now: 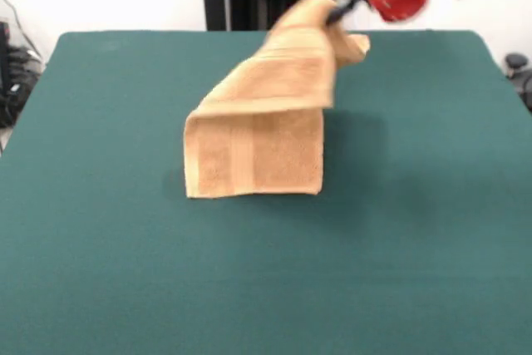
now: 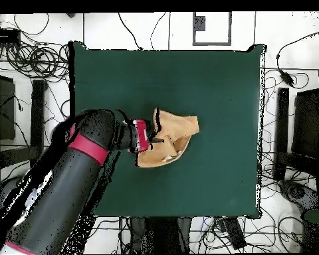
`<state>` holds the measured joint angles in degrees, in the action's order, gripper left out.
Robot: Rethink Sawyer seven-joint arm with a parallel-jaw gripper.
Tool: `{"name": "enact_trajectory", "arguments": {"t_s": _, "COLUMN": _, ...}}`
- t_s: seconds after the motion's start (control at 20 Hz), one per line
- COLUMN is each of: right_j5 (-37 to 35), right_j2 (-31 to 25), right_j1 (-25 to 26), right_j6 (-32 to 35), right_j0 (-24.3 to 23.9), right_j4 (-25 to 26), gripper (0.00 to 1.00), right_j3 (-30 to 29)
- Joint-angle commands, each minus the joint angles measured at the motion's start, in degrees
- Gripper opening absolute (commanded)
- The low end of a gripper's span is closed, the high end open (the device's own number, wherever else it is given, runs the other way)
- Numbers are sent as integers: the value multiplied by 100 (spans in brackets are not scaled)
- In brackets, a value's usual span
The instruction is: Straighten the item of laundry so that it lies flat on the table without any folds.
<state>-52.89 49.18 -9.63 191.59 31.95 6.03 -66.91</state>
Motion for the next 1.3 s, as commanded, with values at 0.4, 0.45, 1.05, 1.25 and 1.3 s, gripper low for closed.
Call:
{"name": "enact_trajectory", "arguments": {"t_s": 0.4, "right_j5": 1609, "right_j2": -1346, "right_j1": -1801, "right_j6": -2325, "right_j0": -959, "right_j4": 1356, "gripper": 100, "right_j3": -1628}}
{"name": "enact_trajectory", "arguments": {"t_s": 0.45, "right_j5": 1667, "right_j2": -1413, "right_j1": -1852, "right_j6": -2326, "right_j0": -1004, "right_j4": 1388, "gripper": 100, "right_j3": -1658}}
{"name": "enact_trajectory", "arguments": {"t_s": 1.05, "right_j5": 1999, "right_j2": -2580, "right_j1": -3433, "right_j6": -4131, "right_j0": -2495, "right_j4": 2008, "gripper": 100, "right_j3": -2294}}
{"name": "enact_trajectory", "arguments": {"t_s": 1.25, "right_j5": 1473, "right_j2": -3852, "right_j1": -4710, "right_j6": -6771, "right_j0": -4402, "right_j4": 1803, "gripper": 100, "right_j3": -2464}}
{"name": "enact_trajectory", "arguments": {"t_s": 1.3, "right_j5": 1212, "right_j2": -4224, "right_j1": -4988, "right_j6": -7584, "right_j0": -4917, "right_j4": 1635, "gripper": 100, "right_j3": -2477}}
